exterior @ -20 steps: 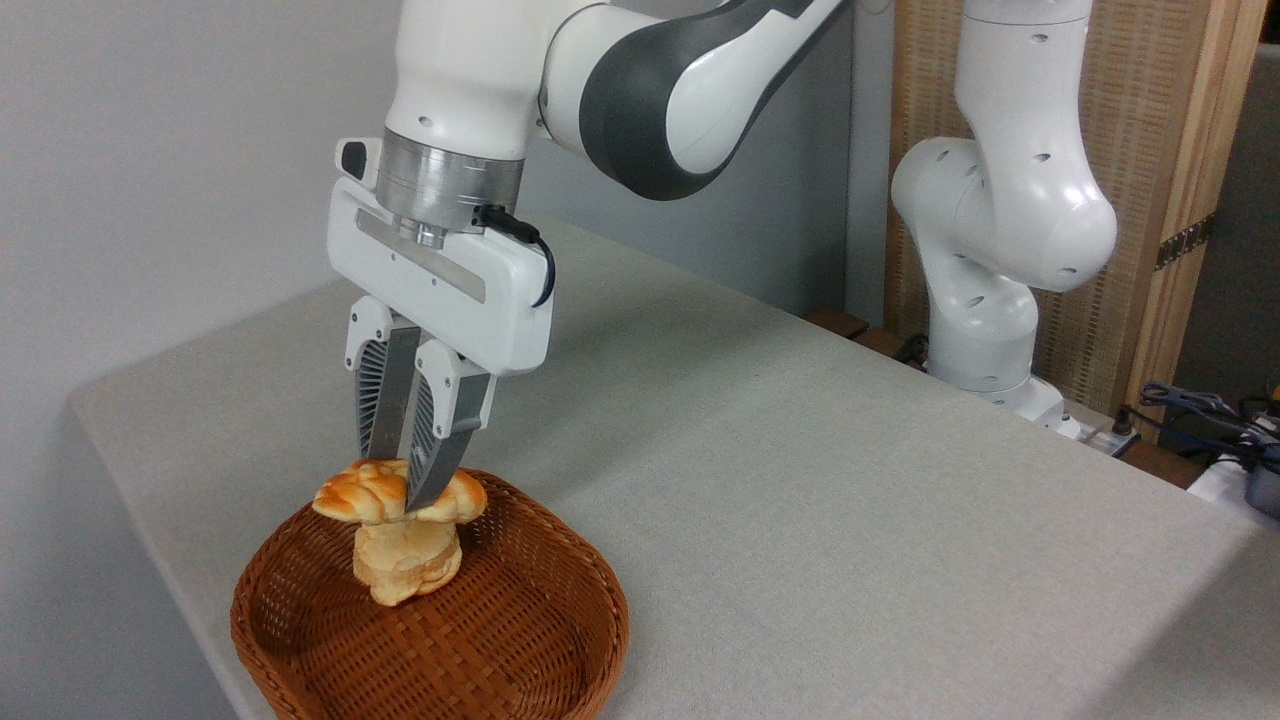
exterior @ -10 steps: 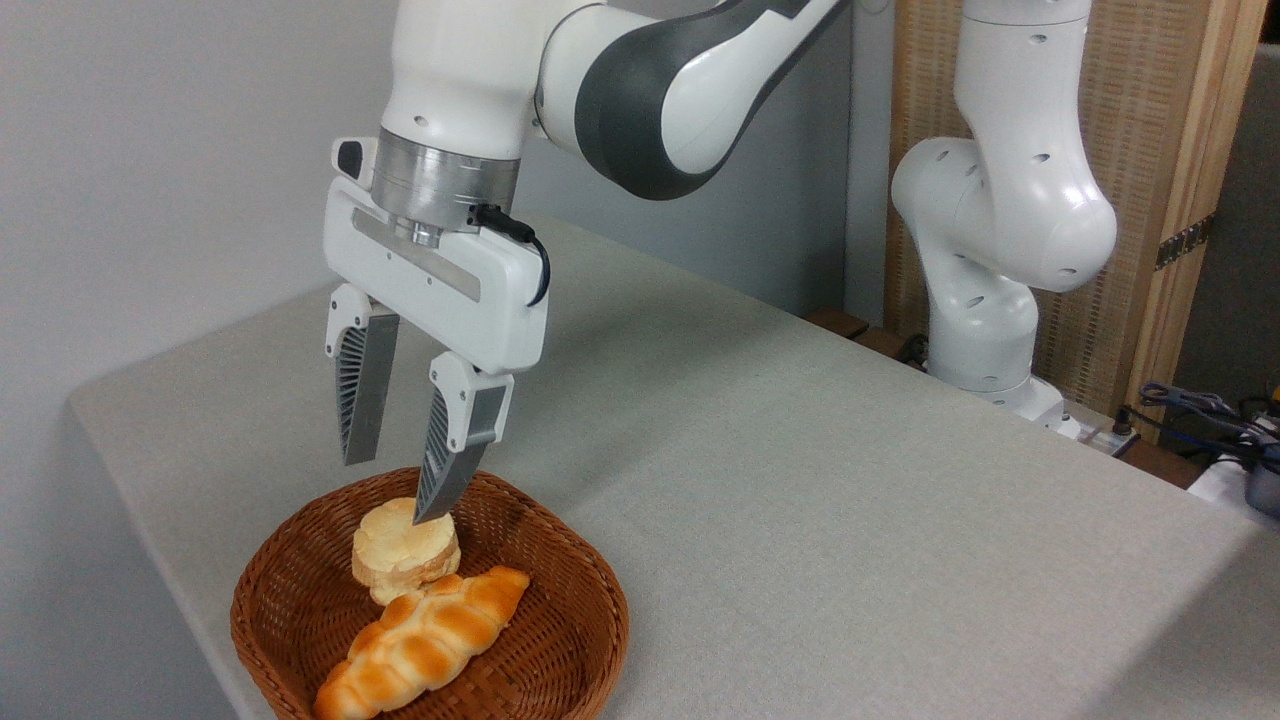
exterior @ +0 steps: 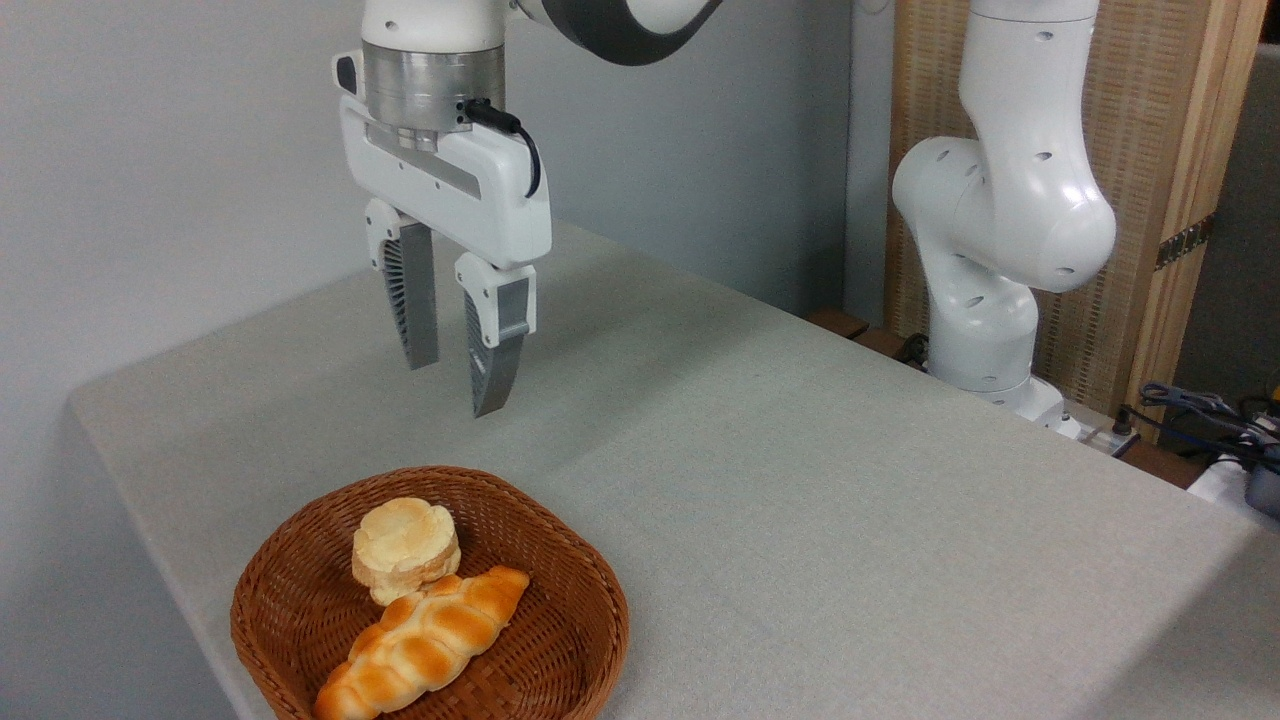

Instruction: Put bread into the basket

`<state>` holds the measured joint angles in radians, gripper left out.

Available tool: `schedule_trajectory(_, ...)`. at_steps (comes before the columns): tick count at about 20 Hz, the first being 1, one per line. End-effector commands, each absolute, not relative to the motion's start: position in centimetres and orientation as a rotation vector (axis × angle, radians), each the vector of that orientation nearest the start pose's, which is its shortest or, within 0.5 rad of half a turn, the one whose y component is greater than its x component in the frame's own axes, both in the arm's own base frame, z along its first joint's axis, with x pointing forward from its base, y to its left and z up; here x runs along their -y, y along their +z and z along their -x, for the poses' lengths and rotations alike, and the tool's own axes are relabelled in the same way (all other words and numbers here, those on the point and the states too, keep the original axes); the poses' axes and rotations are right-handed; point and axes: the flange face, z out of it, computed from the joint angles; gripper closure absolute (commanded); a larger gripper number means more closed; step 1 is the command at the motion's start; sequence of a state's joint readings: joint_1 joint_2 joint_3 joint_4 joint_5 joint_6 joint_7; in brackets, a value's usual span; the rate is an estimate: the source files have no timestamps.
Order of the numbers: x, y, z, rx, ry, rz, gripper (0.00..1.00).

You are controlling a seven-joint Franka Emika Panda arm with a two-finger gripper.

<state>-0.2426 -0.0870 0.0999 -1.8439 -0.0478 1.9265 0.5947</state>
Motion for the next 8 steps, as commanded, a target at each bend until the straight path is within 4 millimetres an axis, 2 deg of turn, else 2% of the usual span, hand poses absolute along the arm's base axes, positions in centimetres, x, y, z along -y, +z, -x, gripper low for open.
schedule_trajectory(1, 9.06, 58.02, -54.24, -1.146, -0.218, 2.946, 0.00)
schedule_trajectory(8, 8.18, 58.19, -54.13, -1.136, -0.213, 2.955, 0.00)
